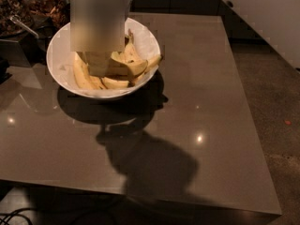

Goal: Pick banana from white bowl

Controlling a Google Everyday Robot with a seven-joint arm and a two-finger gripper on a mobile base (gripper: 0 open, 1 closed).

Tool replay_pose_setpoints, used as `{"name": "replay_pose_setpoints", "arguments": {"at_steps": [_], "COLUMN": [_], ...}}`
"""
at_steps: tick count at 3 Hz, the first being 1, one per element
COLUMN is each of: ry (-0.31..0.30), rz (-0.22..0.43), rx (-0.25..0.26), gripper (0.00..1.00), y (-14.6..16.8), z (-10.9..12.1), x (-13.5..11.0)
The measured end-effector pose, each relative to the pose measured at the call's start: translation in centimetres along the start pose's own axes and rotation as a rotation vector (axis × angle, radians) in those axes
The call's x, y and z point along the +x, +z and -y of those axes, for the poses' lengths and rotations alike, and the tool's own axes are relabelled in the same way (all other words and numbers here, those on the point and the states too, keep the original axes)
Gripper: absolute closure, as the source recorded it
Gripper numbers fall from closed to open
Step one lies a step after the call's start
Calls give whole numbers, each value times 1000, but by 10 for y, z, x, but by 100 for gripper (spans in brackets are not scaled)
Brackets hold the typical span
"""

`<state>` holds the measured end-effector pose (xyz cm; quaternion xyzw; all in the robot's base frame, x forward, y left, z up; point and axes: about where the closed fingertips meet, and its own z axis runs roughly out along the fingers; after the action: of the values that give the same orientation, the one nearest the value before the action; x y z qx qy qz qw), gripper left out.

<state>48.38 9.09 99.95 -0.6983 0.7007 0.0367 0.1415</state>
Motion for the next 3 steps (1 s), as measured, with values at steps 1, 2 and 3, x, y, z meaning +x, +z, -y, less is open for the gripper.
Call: {"name": "replay_pose_setpoints", "arguments": {"at_steps": [1,2,3], "ry": [-1,2,55], "rz": [15,28,29], "rx": [12,2,-40], "gripper": [100,100,100], "y": [-1,-1,-1], "z": [2,-4,-25], "x": [-4,-1,9]}}
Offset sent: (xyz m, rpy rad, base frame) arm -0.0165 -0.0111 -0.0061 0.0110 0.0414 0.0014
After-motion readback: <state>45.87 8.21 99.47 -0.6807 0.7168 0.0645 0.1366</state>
